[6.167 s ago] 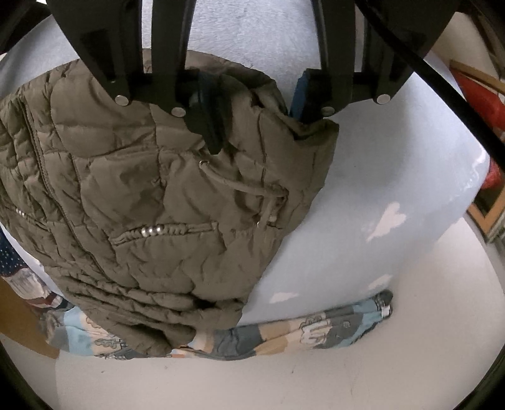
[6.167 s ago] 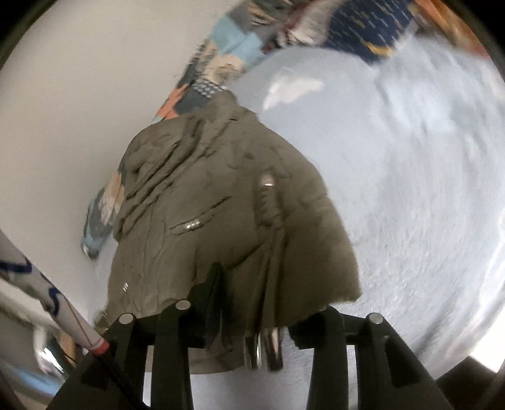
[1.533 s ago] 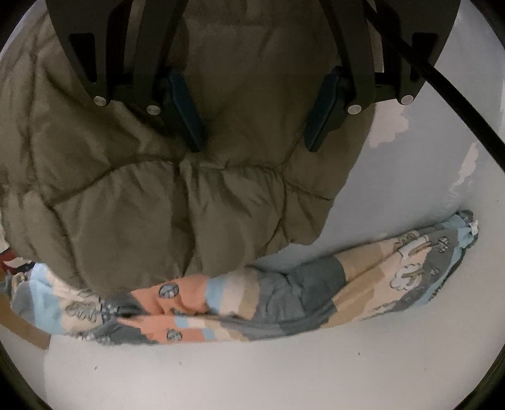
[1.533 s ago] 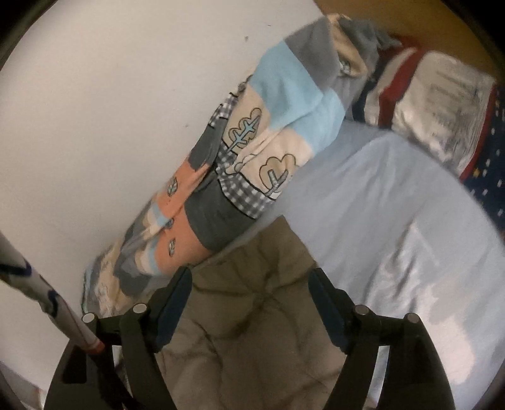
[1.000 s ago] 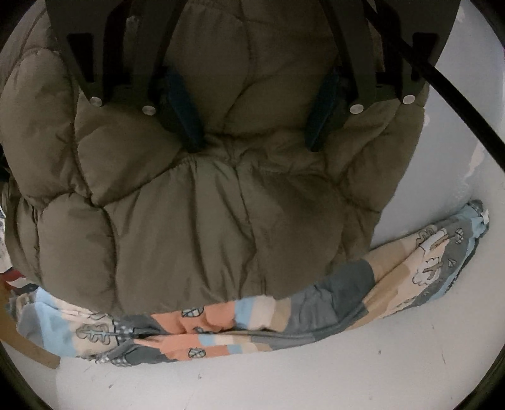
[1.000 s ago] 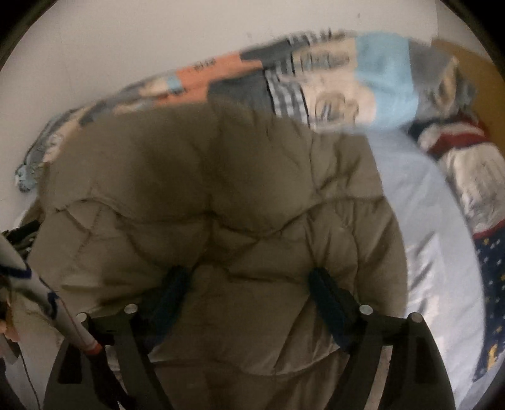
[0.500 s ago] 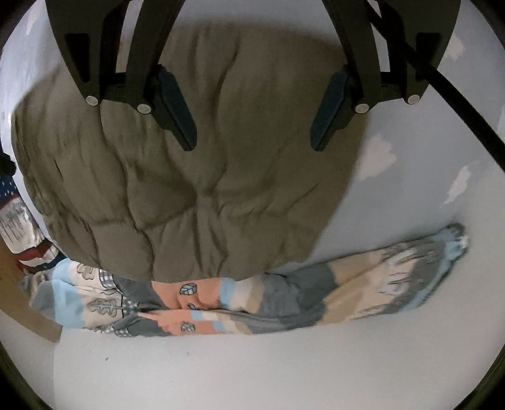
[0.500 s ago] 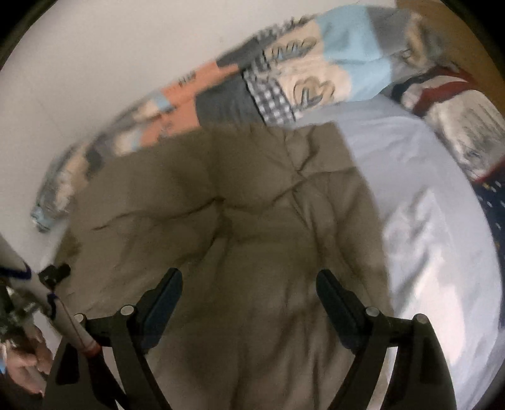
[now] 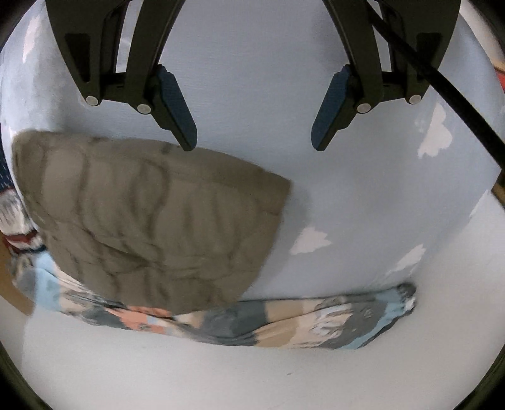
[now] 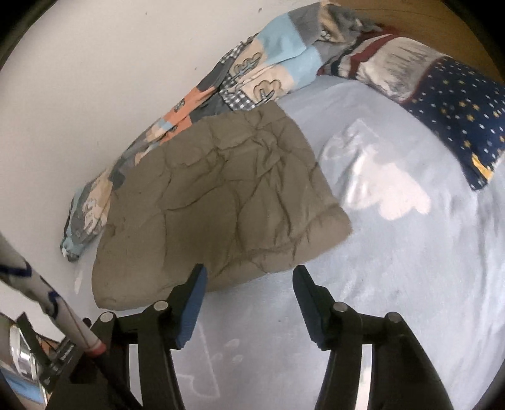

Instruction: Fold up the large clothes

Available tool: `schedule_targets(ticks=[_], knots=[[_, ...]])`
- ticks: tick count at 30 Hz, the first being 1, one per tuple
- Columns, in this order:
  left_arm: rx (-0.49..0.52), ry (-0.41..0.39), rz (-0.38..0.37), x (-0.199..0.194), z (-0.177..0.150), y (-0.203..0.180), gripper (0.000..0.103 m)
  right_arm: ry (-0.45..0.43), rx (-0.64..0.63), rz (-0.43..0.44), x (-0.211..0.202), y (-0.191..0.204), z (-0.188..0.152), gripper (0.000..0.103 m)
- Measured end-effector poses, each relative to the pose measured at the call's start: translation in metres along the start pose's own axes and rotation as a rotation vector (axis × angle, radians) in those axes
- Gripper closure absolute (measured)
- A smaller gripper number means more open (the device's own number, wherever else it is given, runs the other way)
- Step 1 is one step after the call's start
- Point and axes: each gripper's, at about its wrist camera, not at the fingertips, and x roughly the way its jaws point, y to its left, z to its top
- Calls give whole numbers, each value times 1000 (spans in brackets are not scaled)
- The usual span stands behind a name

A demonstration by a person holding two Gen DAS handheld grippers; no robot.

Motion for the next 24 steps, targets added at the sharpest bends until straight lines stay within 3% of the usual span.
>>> schedule_targets(ticks=[6, 11, 18, 21, 24], knots=[[-56, -14, 20, 28, 21, 10, 29, 12, -9, -6, 24, 0, 7, 43], [3, -28, 67, 60, 32, -10, 29, 9, -98, 12, 58, 29, 9, 43], [146, 17, 155, 87, 32, -36, 28, 60, -197, -56, 100, 43, 2, 43], [132, 37, 141, 83, 36, -32, 29, 89, -194, -41, 104, 40, 4, 38], [71, 10, 81, 66, 48, -17, 29, 96, -179, -21, 98, 38, 9, 38]])
